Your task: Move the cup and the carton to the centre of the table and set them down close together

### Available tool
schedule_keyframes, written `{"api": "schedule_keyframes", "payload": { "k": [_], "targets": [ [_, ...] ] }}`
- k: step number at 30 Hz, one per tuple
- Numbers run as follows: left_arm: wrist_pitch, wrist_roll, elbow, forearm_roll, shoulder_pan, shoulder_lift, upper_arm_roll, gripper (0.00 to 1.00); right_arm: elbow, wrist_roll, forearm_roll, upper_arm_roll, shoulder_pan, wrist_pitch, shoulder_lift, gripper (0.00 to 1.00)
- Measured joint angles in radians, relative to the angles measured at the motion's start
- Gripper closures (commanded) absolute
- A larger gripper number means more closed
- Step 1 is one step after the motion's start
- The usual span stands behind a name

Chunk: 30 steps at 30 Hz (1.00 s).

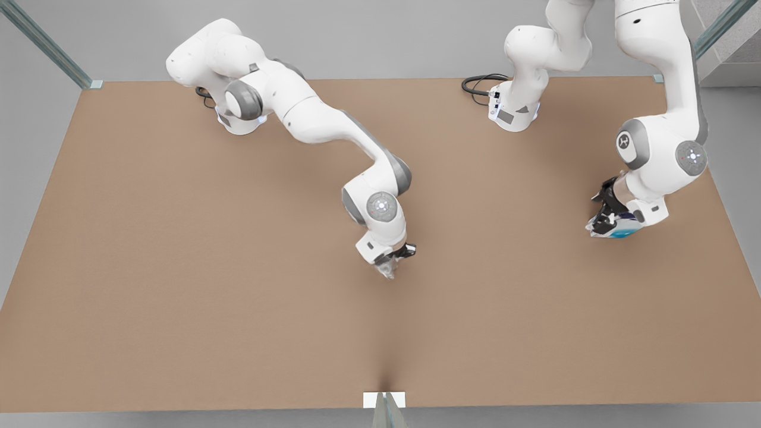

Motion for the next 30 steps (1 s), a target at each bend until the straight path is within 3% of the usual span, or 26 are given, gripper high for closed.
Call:
{"api": "schedule_keyframes", "payload": {
  "k": [3,6,7,8,10,12,22,25,30],
  "targets": [
    [0.018,-0.024,0.018,-0.013,0.015,0.055,0.021,0.0,0.0,0.0,-0.067,0.004,0.039,0.083,0.044,0.79],
    [0.003,-0.016,0.043,-0.018,0.334,0.062,0.044,0.0,-0.004,0.005,-0.107,0.006,0.052,0.078,0.046,0.79],
    [0.003,-0.015,0.046,-0.017,0.31,0.061,0.044,0.0,-0.005,0.008,-0.11,0.008,0.054,0.071,0.046,0.36],
    [0.009,-0.015,0.046,-0.016,0.224,0.063,0.043,0.0,-0.003,0.009,-0.114,0.008,0.054,0.077,0.046,0.0],
    [0.02,-0.015,0.041,-0.014,0.157,0.07,0.043,0.0,-0.002,0.002,-0.115,0.01,0.052,0.083,0.044,0.0],
    [0.019,-0.014,0.048,-0.013,0.256,0.083,0.044,0.0,0.006,0.003,-0.112,0.01,0.052,0.081,0.043,0.0],
    [0.052,0.008,0.091,0.063,0.258,0.116,0.045,0.0,0.017,0.02,-0.048,0.098,0.051,0.136,0.006,0.0],
    [0.081,0.008,0.089,0.126,0.267,0.121,0.066,0.0,-0.064,-0.048,0.026,0.099,-0.003,0.12,-0.132,0.0],
    [0.079,0.018,0.086,0.201,0.269,0.128,0.07,0.0,-0.379,-0.172,-0.003,0.11,-0.213,0.041,-0.467,0.0]
  ]
}}
